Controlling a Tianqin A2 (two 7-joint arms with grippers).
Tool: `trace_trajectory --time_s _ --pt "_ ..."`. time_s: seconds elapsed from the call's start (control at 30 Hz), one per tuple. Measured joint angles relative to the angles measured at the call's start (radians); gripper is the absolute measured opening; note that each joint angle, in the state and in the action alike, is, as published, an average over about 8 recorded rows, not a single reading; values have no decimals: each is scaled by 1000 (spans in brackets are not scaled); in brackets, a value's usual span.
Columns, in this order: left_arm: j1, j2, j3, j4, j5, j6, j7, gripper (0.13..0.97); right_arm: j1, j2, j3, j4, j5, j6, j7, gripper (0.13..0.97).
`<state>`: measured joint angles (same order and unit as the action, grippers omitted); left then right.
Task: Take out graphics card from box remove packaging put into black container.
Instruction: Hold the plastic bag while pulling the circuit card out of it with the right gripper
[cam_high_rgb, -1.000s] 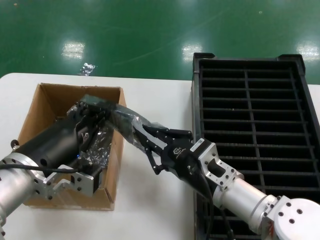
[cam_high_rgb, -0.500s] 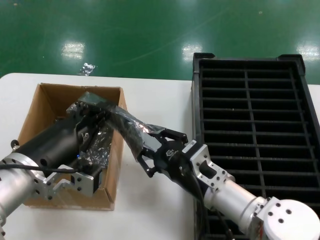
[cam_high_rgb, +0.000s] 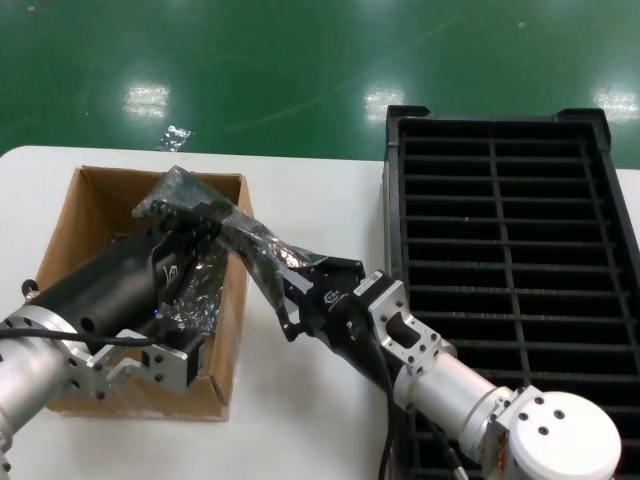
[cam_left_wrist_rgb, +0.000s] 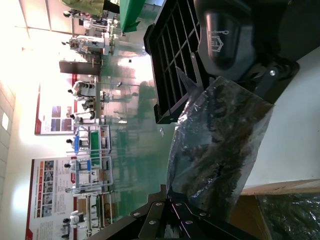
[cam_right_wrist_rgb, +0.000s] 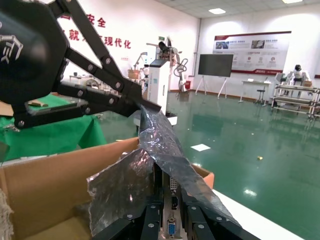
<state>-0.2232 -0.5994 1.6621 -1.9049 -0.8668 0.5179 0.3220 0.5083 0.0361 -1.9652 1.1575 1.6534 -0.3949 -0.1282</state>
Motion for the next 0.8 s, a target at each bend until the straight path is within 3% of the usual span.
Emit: trace_trajectory --time_s 0.3,0.57,0.8 --pt "0 0 0 0 0 0 0 138 -38 49 -22 112 -40 20 88 192" --pt "0 0 0 0 0 0 0 138 -132 171 -32 337 -169 2 297 187" --pt "0 0 0 0 0 0 0 138 -226 290 18 520 -271 -56 457 187"
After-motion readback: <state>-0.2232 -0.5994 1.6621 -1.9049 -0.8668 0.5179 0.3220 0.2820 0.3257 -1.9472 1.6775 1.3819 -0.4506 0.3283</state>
